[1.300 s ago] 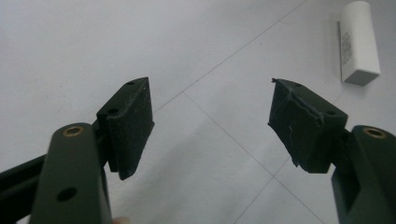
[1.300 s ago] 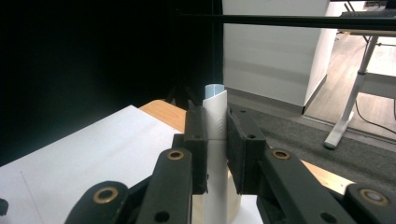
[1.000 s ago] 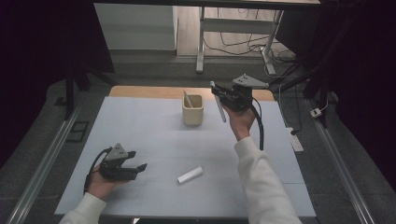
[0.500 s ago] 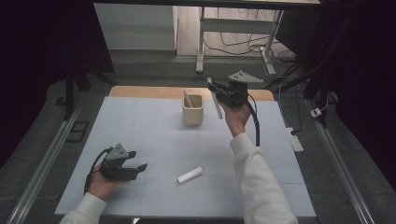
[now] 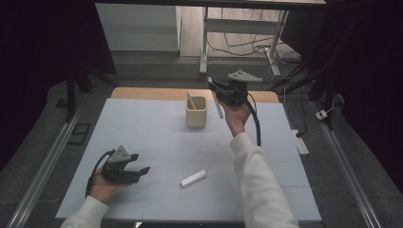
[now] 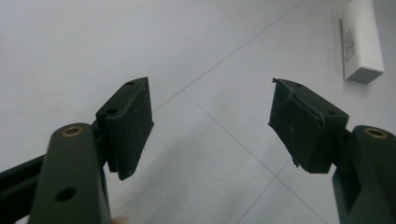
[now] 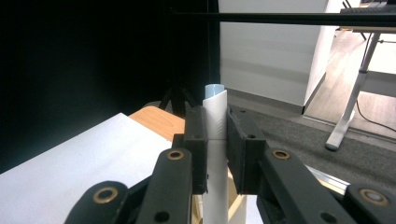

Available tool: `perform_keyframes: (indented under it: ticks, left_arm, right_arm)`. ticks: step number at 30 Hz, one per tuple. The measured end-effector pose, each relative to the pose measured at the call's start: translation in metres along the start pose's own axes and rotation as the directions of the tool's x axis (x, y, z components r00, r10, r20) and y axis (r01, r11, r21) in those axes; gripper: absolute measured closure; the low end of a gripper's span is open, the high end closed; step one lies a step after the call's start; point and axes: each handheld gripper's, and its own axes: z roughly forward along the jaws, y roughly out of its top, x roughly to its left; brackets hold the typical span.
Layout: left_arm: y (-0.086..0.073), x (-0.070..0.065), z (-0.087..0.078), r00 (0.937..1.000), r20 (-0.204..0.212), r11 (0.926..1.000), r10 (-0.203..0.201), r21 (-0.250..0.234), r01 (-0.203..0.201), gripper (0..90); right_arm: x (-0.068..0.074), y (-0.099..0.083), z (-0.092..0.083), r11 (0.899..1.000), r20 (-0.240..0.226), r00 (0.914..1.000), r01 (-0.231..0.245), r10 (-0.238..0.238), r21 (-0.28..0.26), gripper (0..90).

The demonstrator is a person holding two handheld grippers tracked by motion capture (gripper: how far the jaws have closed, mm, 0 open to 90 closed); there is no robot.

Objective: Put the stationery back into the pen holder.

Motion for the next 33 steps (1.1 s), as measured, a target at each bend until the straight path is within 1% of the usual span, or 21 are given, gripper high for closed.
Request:
perform_keyframes:
  ticks: [6,8,11,16,24,33]
  left_arm:
    - [0.000,0.001,0.001,1.0000,0.003,1.0000,-0.003,0.002,0.003,29.2]
    - [0.000,0.001,0.001,1.0000,0.004,1.0000,-0.004,0.002,0.004,29.2]
    - [0.000,0.001,0.001,1.0000,0.004,1.0000,-0.003,0.002,0.003,29.2]
    - [0.000,0.000,0.002,1.0000,0.005,1.0000,0.003,0.006,-0.003,29.2]
    - [0.000,0.001,0.002,1.0000,0.005,1.0000,0.003,0.007,-0.003,29.2]
    - [0.000,0.002,0.002,1.0000,0.005,1.0000,0.004,0.008,-0.004,29.1]
  right_arm:
    - [0.001,0.001,0.010,1.000,0.000,1.0000,0.002,-0.002,0.007,78.4]
    - [0.002,0.001,0.012,1.000,-0.002,1.0000,-0.004,0.004,0.003,78.4]
    - [0.002,0.003,0.015,1.000,-0.014,0.9996,-0.024,0.023,-0.014,78.4]
    - [0.004,0.004,0.020,0.999,-0.012,0.9996,-0.024,0.024,-0.023,78.4]
    - [0.001,0.001,0.031,0.999,-0.004,0.9994,-0.034,0.034,-0.018,78.4]
    - [-0.002,0.003,0.043,0.997,-0.006,0.9985,-0.054,0.054,-0.048,78.3]
